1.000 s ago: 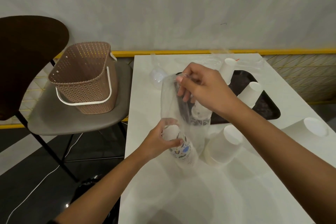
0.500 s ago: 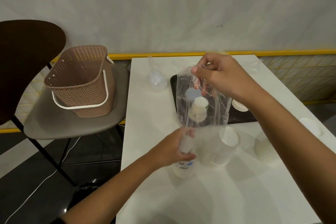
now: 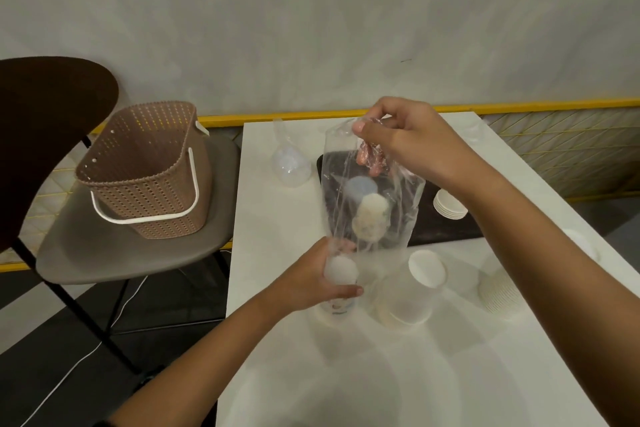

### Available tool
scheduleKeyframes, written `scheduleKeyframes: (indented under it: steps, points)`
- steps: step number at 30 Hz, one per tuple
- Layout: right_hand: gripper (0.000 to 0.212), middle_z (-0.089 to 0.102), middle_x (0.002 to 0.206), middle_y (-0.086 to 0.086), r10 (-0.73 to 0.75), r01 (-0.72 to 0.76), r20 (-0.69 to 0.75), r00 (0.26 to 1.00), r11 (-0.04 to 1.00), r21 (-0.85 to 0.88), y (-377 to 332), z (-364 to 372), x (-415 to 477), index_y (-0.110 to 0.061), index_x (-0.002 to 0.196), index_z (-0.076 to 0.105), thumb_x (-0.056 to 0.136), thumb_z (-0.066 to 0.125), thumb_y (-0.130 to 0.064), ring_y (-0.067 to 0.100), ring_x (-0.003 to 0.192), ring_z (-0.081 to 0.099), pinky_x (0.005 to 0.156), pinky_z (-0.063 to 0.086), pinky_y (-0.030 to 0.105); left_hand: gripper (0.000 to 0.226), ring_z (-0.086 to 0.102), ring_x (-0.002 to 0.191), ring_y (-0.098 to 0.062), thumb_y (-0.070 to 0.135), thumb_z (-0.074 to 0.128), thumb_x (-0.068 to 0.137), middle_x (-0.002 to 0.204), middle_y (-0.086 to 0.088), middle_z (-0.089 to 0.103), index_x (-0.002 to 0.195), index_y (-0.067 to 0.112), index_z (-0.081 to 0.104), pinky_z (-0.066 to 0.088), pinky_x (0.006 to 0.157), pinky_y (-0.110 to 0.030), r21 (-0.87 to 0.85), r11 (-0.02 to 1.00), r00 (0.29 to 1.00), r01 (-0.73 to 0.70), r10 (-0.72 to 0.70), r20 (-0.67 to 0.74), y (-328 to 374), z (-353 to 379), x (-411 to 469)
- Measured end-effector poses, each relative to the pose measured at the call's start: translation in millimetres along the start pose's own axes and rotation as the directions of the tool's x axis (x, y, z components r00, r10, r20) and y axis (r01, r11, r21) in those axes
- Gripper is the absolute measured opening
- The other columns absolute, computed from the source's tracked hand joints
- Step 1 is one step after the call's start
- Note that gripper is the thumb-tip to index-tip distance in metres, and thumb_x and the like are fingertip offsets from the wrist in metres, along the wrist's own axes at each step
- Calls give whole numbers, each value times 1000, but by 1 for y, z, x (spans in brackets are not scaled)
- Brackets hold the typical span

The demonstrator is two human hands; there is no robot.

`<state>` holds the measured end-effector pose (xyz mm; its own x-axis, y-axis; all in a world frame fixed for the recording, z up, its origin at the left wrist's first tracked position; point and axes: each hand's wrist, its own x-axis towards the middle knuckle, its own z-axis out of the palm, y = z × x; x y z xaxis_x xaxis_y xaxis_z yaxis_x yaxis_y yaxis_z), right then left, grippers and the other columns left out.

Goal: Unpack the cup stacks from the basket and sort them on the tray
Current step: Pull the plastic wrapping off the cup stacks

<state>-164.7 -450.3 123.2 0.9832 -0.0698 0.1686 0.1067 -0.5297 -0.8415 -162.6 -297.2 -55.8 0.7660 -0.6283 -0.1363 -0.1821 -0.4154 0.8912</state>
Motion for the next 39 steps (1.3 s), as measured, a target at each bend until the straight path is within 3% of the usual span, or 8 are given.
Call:
scheduleKeyframes:
  steps: [4, 13, 17, 22, 25, 29, 34, 39]
  points:
    - [18, 65, 54, 0, -41, 37, 19, 999, 988, 153, -24, -13, 14, -11, 74, 52, 88, 60, -18, 14, 41, 54, 40, 41, 20, 44, 50, 112, 2, 41, 74, 71, 114, 20, 56, 107, 40, 49, 36, 100, -17, -55, 998, 998, -44, 41, -51, 11, -12, 2]
    - [20, 66, 68, 5, -231, 247, -87, 969, 905, 346, -47, -59, 29, -19, 101, 56, 86, 61, -8, 16, 52, 59, 48, 46, 25, 7, 64, 90, -5, 19, 69, 81, 81, 16, 69, 82, 26, 65, 49, 86, -21, -160, 961, 888, -223, 133, -440, 40, -66, 17]
    - [30, 65, 76, 5, -241, 239, -12, 971, 968, -77, -20, -66, 32, -27, 103, 57, 87, 59, -2, 11, 60, 60, 61, 47, 15, 11, 66, 83, -8, 13, 70, 79, 76, 12, 70, 78, 23, 65, 51, 82, -21, -151, 967, 863, -205, 106, -494, 30, -94, 20]
    - [8, 53, 67, -5, -136, 111, 13, 991, 748, -655, 22, -59, 44, -17, 92, 64, 85, 63, -15, 23, 74, 53, 65, 35, 26, 13, 65, 85, -1, 12, 69, 81, 83, 9, 71, 77, 24, 64, 49, 80, -17, 8, 998, 886, -69, 65, -459, 13, -125, 28]
    - [12, 55, 67, -2, -50, 42, 0, 999, 835, -548, 38, -52, 51, -19, 78, 57, 87, 60, -10, 20, 58, 59, 54, 40, 23, 17, 65, 89, -14, 15, 70, 80, 88, 1, 70, 76, 30, 64, 50, 87, -33, 113, 993, 888, -25, 74, -454, 9, -144, 35]
    - [18, 58, 68, 7, 46, -69, -129, 991, 981, -182, 51, -51, 68, -18, 74, 57, 87, 60, -6, 19, 48, 60, 47, 49, 21, 27, 57, 99, -12, 20, 69, 82, 101, 7, 60, 96, 35, 52, 44, 81, -22, 364, 931, 863, -22, 202, -464, 20, -167, 44]
    - [8, 59, 68, 10, 200, -173, -303, 932, 978, 114, 75, -59, 98, -6, 94, 59, 88, 61, -11, 15, 40, 60, 50, 55, 30, 54, 44, 115, -12, 19, 73, 77, 120, 4, 49, 125, 13, 48, 35, 98, -30, 550, 833, 729, -65, 416, -543, 41, -196, 51]
    - [11, 58, 65, 13, 356, -248, -347, 868, 915, 320, 98, -55, 137, -3, 98, 54, 89, 59, -8, 11, 36, 59, 46, 55, 24, 58, 38, 113, 0, 19, 71, 79, 121, 14, 40, 130, 20, 42, 31, 93, -17, 446, 887, 655, -122, 410, -635, 45, -206, 66]
